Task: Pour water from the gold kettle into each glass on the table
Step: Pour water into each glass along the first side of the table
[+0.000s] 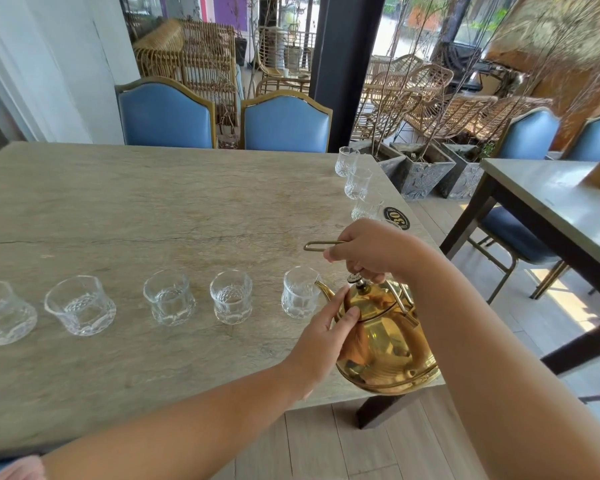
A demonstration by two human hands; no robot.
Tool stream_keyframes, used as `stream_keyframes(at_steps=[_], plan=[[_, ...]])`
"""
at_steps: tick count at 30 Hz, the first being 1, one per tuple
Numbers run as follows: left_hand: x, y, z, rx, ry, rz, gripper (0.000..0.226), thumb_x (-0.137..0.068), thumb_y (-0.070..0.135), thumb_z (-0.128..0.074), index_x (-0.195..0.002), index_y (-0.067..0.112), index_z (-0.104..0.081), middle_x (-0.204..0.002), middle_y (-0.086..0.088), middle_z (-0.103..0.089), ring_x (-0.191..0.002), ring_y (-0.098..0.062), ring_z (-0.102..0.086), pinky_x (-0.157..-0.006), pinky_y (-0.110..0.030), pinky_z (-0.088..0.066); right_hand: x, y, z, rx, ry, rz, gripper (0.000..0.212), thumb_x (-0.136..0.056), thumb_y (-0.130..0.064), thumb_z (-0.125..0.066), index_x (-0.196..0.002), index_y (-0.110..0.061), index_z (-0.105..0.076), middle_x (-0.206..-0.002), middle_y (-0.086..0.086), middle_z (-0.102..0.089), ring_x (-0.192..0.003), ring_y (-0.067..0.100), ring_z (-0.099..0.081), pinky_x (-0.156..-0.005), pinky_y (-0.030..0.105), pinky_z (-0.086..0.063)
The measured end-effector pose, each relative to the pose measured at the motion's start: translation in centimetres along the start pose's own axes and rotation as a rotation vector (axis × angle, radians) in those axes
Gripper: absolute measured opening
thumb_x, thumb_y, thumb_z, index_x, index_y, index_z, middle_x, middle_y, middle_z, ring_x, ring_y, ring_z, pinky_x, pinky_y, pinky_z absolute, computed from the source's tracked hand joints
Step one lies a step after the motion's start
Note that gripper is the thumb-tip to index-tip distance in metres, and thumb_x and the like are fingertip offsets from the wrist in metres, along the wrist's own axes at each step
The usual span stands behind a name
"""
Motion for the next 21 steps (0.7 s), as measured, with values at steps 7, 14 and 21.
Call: stream_keyframes(at_steps=[7, 14, 21], plan=[[-0.2, -0.1, 0.2, -0.004, -0.013, -0.005, 0.046, -0.098, 0.037, -0.044, -0.141, 0.046, -0.031, -0.140, 0.006, -0.048, -0.110, 0.000, -0.053, -0.076, -0.013, -0.047, 0.2, -0.1, 0.0, -0.005, 0.008, -0.006, 0.026, -0.090, -0.020, -0.059, -0.073, -0.002, -0.052, -0.056, 0.005, -0.048, -0.038, 0.014, -0.037, -0.035, 0.020, -0.031], [-0.2, -0.3, 0.5, -0.046, -0.021, -0.002, 0.047, -0.097, 0.037, -0.046, -0.141, 0.046, -0.032, -0.139, 0.001, -0.047, -0.110, -0.004, -0.056, -0.067, -0.007, -0.049, 0.8, 0.5, 0.1, -0.066, 0.068, 0.004, 0.032, -0.090, -0.021, -0.060, -0.064, -0.006, -0.047, -0.053, 0.003, -0.047, -0.038, 0.015, -0.035, -0.040, 0.024, -0.031], [-0.3, -0.5, 0.9, -0.141, -0.010, -0.044, 0.047, -0.094, 0.039, -0.052, -0.135, 0.054, -0.034, -0.135, 0.000, -0.048, -0.112, -0.014, -0.060, -0.091, -0.026, -0.053, 1.7, 2.3, -0.1, -0.222, 0.147, 0.030, 0.027, -0.087, -0.022, -0.063, -0.080, 0.003, -0.059, -0.045, -0.004, -0.046, -0.037, 0.014, -0.033, -0.039, 0.024, -0.028]])
Point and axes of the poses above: each hand's wrist, its own x-axis away from the middle knuckle, its own z-axis out of the back of the hand, y = z × x, the point moved 7 cm from there along -x, towards the middle knuckle
